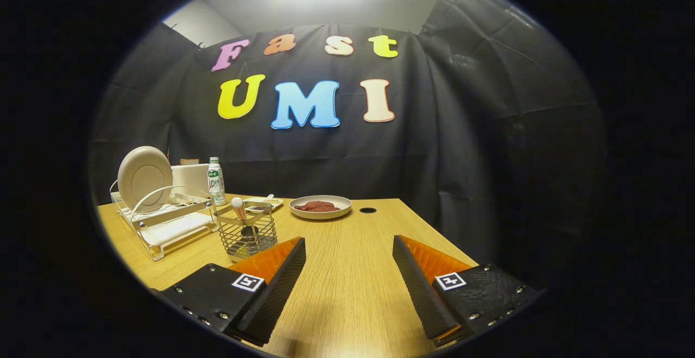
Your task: Take the plate from the dish rack, then take the spoon from the basket and place it into the plate.
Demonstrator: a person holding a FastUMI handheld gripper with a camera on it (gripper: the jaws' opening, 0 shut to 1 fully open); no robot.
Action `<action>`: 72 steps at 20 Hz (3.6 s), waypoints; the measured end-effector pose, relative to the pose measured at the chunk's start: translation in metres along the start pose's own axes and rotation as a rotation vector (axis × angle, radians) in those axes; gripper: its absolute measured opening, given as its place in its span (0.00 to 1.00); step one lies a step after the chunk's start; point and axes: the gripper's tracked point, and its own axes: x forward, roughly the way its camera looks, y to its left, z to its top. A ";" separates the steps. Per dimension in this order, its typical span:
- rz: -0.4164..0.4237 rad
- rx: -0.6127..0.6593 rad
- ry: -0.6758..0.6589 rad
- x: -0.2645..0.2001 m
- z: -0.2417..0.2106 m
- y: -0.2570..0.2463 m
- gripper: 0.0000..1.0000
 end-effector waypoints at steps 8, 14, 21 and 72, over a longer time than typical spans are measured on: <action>-0.001 0.000 0.003 0.000 -0.001 0.000 0.99; -0.008 0.033 -0.002 0.040 0.003 -0.004 0.99; -0.148 0.021 -0.081 0.091 0.057 -0.044 0.99; 0.132 0.067 -0.036 -0.024 0.271 0.378 0.99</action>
